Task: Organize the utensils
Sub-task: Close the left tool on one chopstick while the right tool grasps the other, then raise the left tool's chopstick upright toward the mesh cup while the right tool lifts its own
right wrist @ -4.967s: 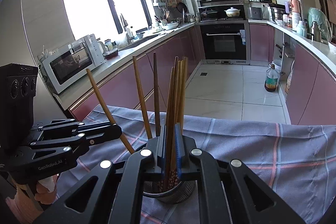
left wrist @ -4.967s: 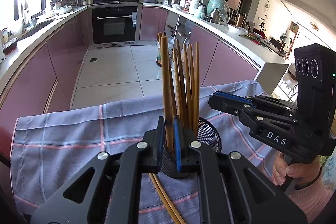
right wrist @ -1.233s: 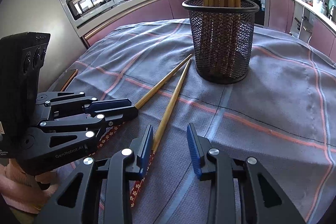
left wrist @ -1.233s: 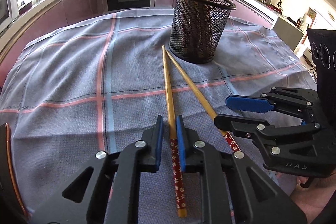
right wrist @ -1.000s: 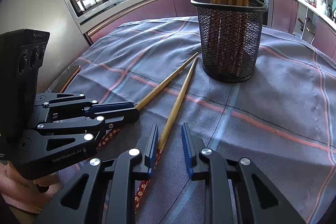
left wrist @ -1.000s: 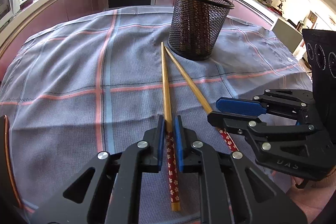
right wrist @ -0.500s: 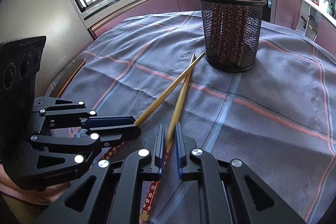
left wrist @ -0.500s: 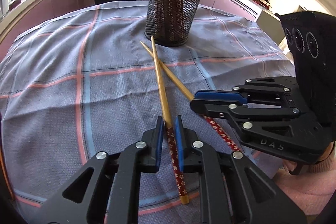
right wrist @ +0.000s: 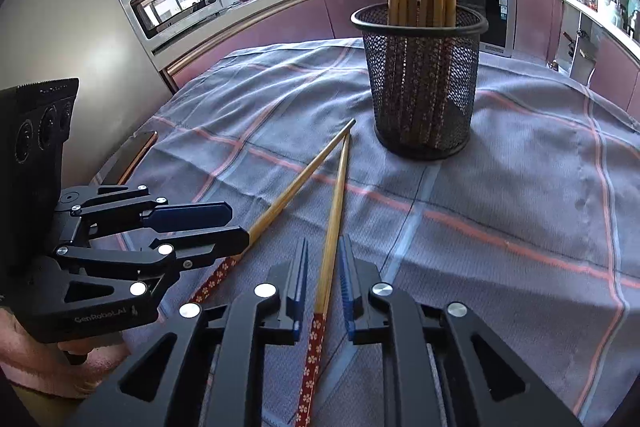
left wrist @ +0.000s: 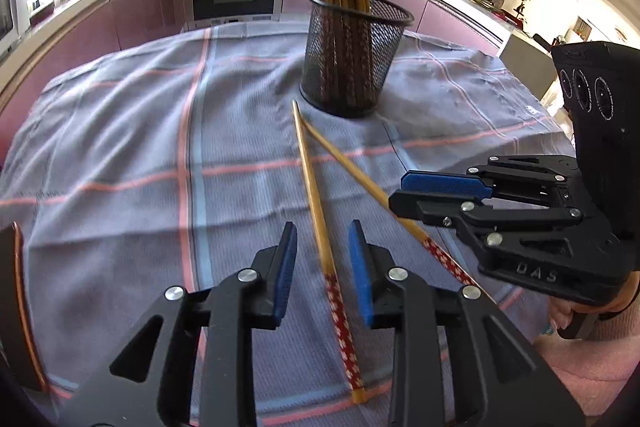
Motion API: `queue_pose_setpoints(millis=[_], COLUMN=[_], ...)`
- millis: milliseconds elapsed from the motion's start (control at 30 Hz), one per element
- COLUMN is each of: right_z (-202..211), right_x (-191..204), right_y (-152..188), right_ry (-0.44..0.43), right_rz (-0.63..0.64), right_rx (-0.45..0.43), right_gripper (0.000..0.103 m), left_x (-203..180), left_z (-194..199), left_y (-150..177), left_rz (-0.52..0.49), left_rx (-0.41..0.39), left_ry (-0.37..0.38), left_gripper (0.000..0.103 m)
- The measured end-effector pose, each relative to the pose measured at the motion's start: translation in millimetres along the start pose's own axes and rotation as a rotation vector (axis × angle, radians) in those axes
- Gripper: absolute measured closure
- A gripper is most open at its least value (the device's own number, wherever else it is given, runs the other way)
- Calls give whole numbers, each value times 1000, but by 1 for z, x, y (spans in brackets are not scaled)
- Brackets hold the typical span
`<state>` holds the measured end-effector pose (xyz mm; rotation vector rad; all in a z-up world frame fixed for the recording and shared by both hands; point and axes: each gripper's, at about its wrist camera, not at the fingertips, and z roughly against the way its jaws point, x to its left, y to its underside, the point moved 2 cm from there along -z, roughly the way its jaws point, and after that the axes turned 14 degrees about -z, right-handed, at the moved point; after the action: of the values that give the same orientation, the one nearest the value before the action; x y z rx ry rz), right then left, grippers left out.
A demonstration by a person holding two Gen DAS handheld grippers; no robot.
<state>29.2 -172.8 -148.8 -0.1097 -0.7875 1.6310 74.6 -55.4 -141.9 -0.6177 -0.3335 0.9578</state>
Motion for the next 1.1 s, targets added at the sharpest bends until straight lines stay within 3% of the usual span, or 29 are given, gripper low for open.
queue_pose_setpoints(millis=[367,567,700,1100], right_z=[-31,-34,-34,-13], right_x=[5,6,-1,-9], right_y=[-17,-19,-20,-22], right_ry=[61,87,61,11], right_rz=[34,52,8,-41], right_rx=[20,12,12,-27], right_gripper=[83,90,97,98], left_x=[15,16,13,14], left_z=[-34,-43,-43,-36], left_y=[-21,-27,-27,-26], left_rz=[-34,-38,-19,26], left_rx=[55,63,62,36], left_ry=[-48,-50,-43,-24], left_gripper=[80,84,92,95])
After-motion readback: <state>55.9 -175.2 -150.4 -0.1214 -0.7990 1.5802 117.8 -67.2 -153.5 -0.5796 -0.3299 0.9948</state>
